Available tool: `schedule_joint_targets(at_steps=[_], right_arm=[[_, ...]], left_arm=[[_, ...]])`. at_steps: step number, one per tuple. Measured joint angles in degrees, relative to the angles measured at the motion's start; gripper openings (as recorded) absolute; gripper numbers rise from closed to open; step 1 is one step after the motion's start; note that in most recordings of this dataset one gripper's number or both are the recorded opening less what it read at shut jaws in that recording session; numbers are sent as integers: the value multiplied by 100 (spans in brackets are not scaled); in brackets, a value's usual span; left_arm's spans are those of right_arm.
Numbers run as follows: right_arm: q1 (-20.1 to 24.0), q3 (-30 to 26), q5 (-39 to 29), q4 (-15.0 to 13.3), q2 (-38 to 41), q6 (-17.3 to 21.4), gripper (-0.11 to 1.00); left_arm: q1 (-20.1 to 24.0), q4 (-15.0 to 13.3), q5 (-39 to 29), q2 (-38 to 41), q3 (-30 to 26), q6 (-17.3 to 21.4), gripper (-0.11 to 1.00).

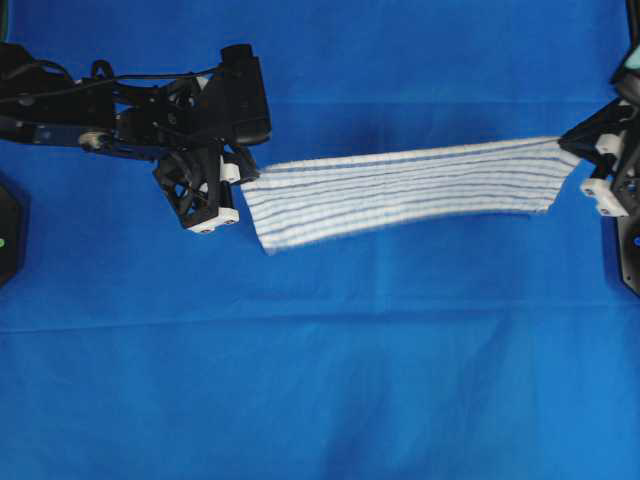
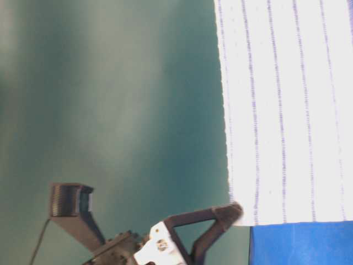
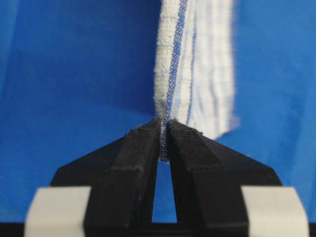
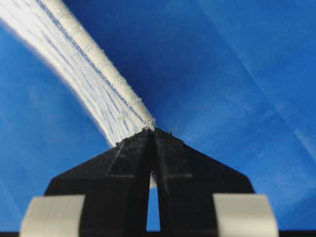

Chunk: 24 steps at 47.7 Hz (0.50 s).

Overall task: Fold the blue towel.
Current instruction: 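Lift the strip and swing the right end up, rotating it vertical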

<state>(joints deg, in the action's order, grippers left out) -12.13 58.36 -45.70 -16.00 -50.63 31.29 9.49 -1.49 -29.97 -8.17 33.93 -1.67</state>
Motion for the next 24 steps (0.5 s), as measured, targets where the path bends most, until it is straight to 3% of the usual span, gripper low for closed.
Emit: schedule_joint_targets(at_steps=[12,24], right_arm=[[-53,-44,202,-132,308,18,2],[-659,-536,624,-562,888,-9,2]], left_arm=[[-264,-9,141,0,-141,-246,4],[-967,-9,431,475,-773,-334,4]])
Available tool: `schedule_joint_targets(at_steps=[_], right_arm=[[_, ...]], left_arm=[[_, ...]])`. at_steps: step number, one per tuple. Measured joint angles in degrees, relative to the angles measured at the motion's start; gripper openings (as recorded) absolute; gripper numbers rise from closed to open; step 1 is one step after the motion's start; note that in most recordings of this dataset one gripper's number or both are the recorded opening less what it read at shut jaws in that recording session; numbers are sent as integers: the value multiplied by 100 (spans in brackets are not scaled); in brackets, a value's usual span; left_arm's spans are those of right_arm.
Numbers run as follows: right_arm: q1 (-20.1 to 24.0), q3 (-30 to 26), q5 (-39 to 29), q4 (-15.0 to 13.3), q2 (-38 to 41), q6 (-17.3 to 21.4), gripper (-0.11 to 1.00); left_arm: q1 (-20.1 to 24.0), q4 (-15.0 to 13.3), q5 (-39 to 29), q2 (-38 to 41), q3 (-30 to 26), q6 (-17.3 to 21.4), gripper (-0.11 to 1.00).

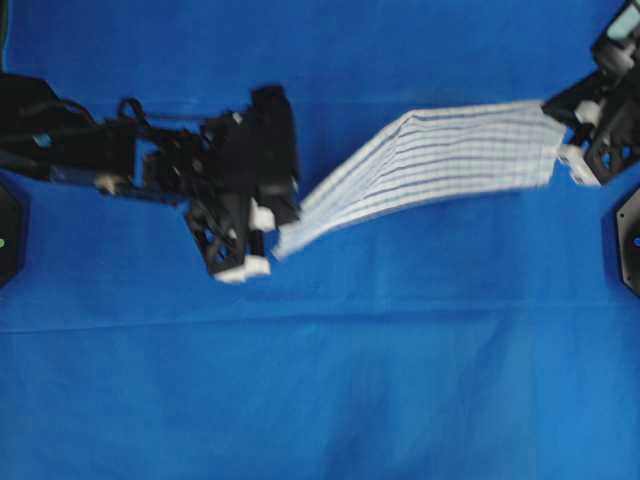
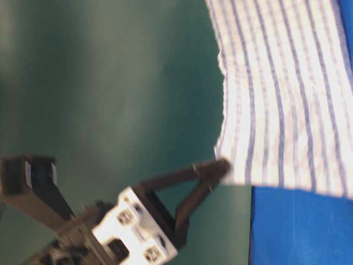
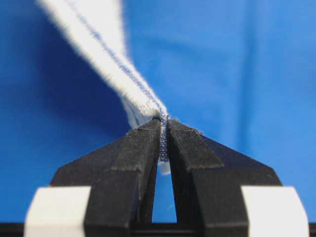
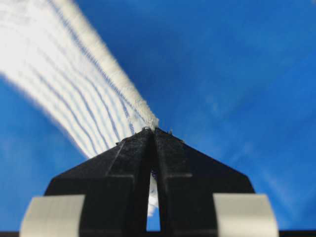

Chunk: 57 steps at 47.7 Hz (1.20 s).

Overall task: Fold the blue towel.
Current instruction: 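Lift the strip and swing the right end up, rotating it vertical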

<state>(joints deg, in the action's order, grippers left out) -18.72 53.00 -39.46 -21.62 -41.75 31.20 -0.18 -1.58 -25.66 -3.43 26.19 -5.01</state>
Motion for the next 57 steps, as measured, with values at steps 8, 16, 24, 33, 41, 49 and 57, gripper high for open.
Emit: schedule_joint_targets(at_steps=[8,16,24,33,41,49,57], right_arm=[[-448,-343,369,-237,510,-18,2],[-773,-659,809,-431,1011,-18,2],[-914,-1002,1160,-589,1503,-18,2],[-984,-1274,1248,-686,1881,-35,2],[-1028,-1266,1169,-703,1828,-53,2],[-1151,-1046,888,-703,1459,-53,2],[-1178,-976,677,-703,1354,-53,2]], left_arm=[[-360,0,79,352,-536,-9,4],[-615,0,281,756,-1134,79,4],[-756,9,422,1222,-1749,88,4],[-791,9,457,1731,-2329,105,4],[-791,18,519,1986,-2637,105,4],[-791,18,888,2364,-2962,105,4],[-791,18,1327,2777,-3226,105,4]])
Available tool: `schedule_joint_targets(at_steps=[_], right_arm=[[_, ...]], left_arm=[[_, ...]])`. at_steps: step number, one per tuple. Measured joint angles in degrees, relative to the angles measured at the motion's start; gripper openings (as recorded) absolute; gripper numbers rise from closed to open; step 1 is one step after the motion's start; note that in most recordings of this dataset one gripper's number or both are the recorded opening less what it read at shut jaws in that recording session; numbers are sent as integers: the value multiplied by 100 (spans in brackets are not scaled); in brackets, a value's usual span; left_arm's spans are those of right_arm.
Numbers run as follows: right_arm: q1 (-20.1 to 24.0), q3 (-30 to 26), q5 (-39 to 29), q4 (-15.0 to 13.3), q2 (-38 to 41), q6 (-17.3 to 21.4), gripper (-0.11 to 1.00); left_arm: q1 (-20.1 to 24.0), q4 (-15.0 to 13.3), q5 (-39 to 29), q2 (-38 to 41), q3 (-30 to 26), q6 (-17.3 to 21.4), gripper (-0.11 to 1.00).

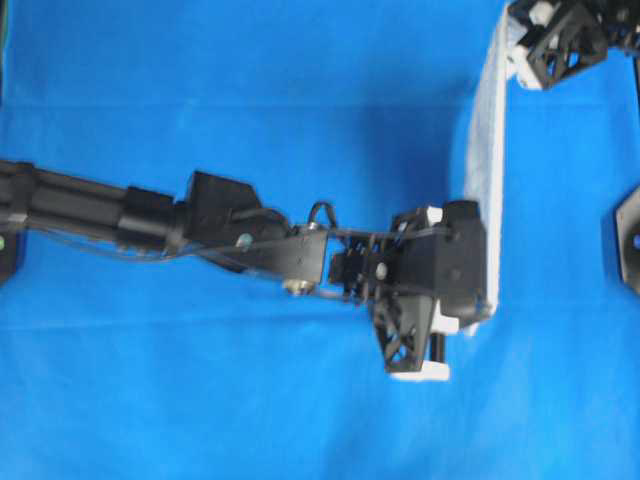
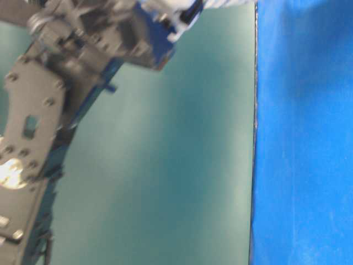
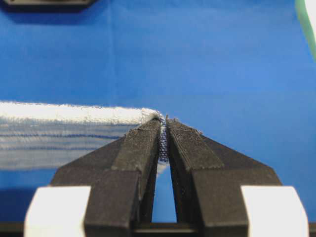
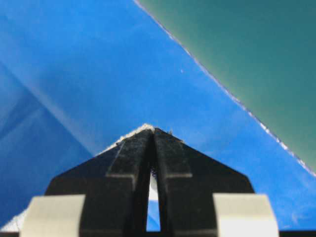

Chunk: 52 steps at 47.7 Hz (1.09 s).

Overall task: Fold the blue towel.
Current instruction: 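Lift the strip and swing the right end up, rotating it vertical, then lay the vertical strip down and open both grippers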

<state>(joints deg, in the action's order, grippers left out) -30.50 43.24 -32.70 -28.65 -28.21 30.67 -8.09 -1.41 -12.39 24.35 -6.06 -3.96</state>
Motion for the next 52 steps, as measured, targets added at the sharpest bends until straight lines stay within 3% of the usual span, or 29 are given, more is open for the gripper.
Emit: schedule_joint_targets(at_steps=[13,22,31,41,52], right_arm=[[-9,-272,246,9,1037,-167,2],[44,-835,686,18,2074,-185,2],[167,-1371,949,18,2795,-211,2],[229,-1635,1178,18,3155,-202,2],[237,-1644,1204,26,3234,-193,2]], left_arm=[[9,0,343,220,105,-88,4],[26,-9,378,0,844,-185,4],[26,-18,510,-431,1731,-562,4],[26,-18,712,-712,2470,-782,4],[44,-26,782,-817,2716,-773,4]])
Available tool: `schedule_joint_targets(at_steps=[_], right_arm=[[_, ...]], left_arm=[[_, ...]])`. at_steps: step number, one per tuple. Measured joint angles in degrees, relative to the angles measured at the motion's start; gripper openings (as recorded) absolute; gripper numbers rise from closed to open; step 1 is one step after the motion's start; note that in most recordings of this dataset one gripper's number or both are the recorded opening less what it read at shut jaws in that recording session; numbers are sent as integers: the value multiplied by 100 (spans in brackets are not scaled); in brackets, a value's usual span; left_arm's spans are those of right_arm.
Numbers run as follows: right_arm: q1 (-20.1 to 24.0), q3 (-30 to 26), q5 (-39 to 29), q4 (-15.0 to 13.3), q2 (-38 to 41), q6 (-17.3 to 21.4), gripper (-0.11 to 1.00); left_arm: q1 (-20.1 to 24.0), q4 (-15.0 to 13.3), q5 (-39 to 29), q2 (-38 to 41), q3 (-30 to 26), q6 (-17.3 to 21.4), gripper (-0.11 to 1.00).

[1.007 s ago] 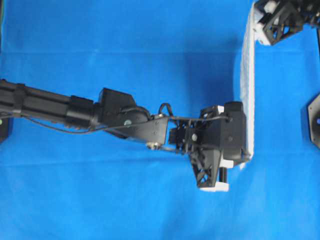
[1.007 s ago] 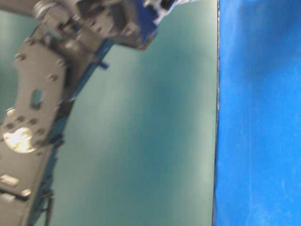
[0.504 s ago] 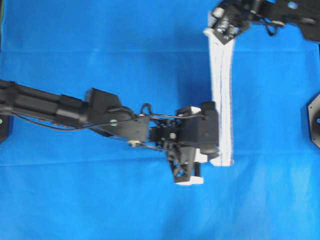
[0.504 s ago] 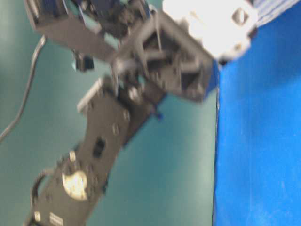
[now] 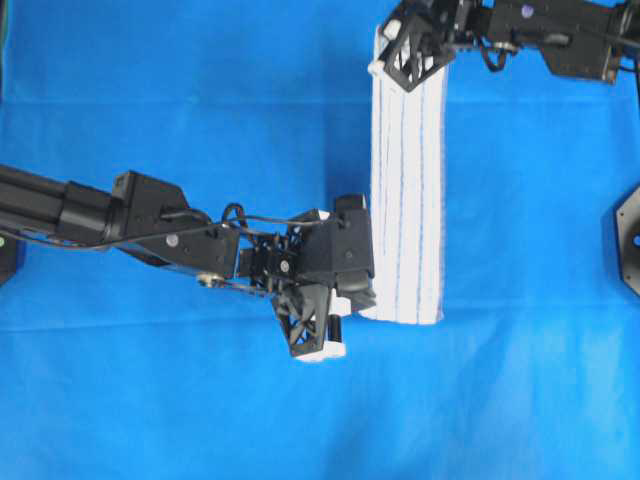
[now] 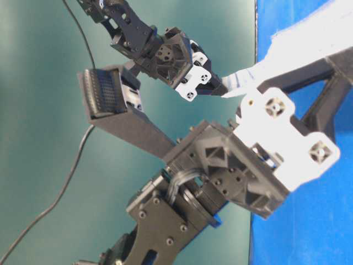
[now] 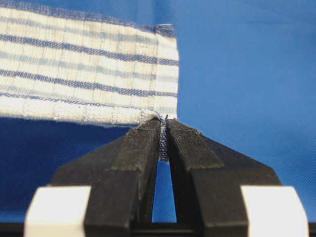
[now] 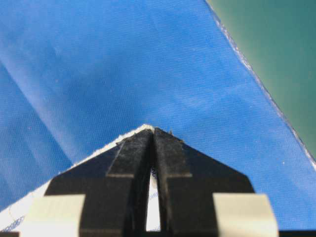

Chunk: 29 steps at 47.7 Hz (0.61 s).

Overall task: Fold the blue towel.
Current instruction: 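Lay the vertical strip down and open both grippers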

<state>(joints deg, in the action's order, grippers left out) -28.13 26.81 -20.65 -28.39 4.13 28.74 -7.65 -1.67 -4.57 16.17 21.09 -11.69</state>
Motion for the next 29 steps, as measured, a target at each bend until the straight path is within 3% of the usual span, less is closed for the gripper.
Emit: schedule_joint_targets(at_steps=[8,10,13,17,19,25,27,29], right_arm=[[-9,9,44,-9,44,0,3],[-9,18,70,-9,62,0,10],[9,18,114,0,70,-9,29],[53,18,158,-18,70,-26,54],[79,18,167,-26,70,-26,60],[158,35,132,-35,53,-70,57],[185,70,97,-35,9,-88,56],[220,105,79,-35,-70,-97,55]], left_arm=[[62,9,0,0,70,0,4],[62,0,0,0,88,0,4],[70,9,0,9,88,0,6],[70,0,0,0,97,0,27],[62,0,0,0,97,0,40],[62,9,-114,-97,114,53,77],[62,9,-220,-185,132,70,85],[70,0,-360,-325,158,88,86]])
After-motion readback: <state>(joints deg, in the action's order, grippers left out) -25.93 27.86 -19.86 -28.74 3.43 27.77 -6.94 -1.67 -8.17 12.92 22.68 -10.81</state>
